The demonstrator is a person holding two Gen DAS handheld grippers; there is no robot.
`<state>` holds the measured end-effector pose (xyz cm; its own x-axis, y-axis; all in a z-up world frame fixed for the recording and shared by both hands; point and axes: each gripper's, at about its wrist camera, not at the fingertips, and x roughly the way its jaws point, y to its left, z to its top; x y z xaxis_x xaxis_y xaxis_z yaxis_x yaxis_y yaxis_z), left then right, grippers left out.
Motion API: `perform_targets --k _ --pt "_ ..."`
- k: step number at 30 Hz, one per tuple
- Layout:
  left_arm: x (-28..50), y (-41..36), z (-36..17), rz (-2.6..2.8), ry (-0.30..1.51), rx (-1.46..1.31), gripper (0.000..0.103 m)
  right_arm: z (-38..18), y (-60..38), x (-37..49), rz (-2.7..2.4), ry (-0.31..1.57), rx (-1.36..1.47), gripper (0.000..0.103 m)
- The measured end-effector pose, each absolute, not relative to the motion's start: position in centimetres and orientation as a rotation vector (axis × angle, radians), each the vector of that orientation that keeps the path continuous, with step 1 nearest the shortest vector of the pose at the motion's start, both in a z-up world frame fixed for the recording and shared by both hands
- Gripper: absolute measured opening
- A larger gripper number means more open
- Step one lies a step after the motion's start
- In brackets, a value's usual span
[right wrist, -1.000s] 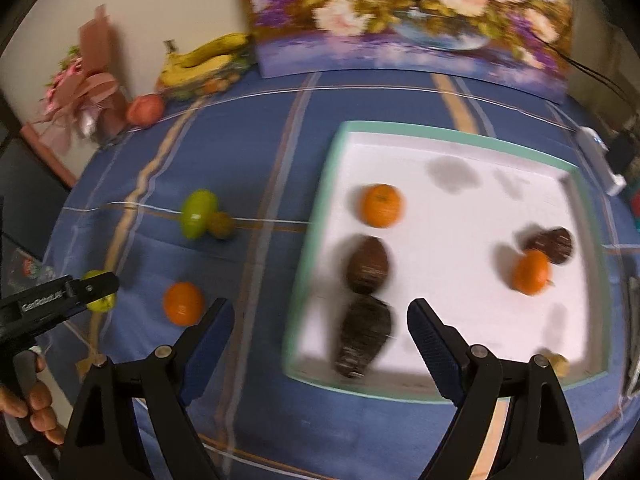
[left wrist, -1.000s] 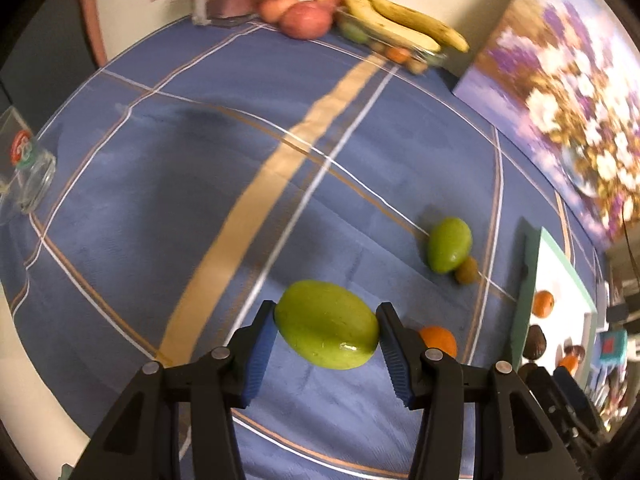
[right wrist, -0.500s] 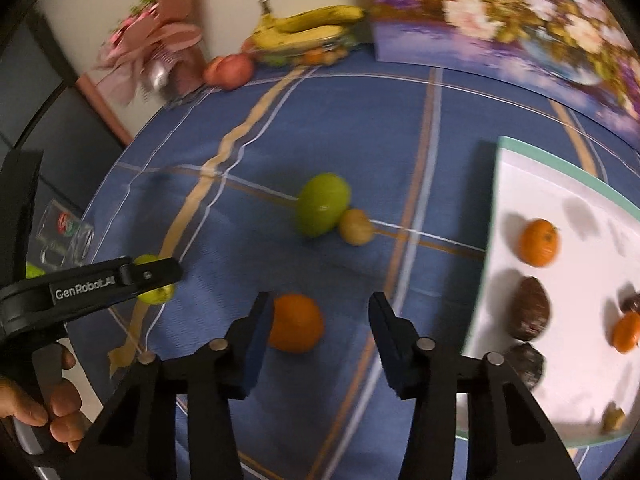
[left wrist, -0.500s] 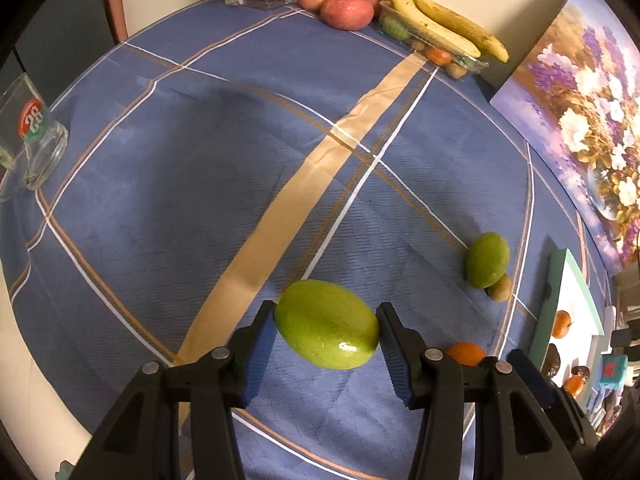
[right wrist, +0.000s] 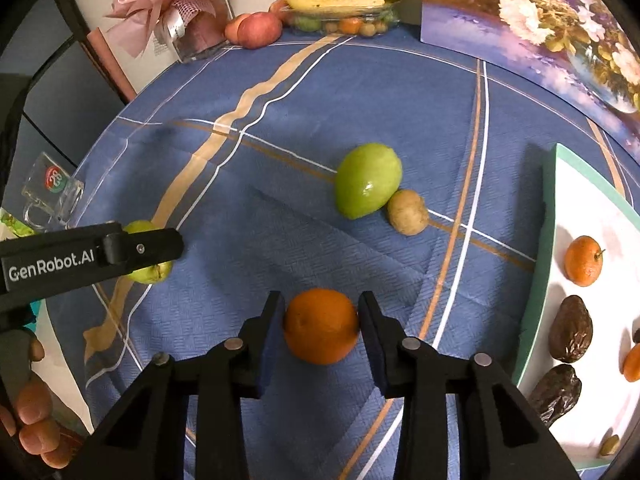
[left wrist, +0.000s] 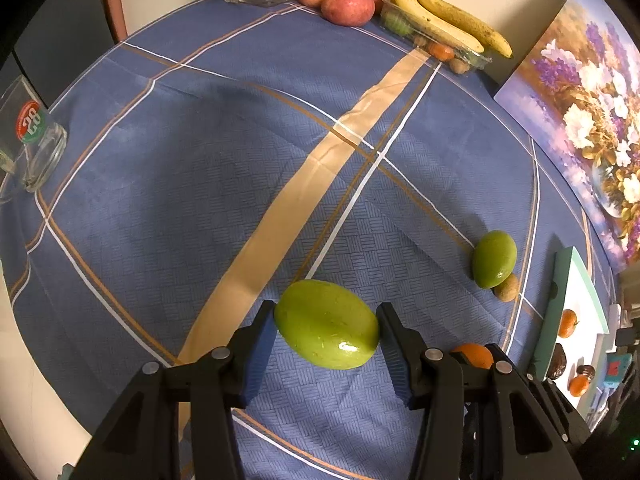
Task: Organize fruits
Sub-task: 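Carry the green mango and the orange over the white tray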
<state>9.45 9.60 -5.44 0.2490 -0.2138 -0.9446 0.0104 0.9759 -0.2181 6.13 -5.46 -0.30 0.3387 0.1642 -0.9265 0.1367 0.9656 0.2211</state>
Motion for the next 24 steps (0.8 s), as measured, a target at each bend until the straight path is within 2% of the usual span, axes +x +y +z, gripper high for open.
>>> perform_targets --k 11,24 --pt "8.4 8.3 -3.2 -0.200 1.245 -0.158 0.053 3.7 -7.5 4.7 -0.026 1.138 0.317 0.038" --pt "5.2 2.1 -0.6 -0.377 1.194 -0.072 0.053 6.4 -16.9 -0.3 -0.271 1.094 0.510 0.038"
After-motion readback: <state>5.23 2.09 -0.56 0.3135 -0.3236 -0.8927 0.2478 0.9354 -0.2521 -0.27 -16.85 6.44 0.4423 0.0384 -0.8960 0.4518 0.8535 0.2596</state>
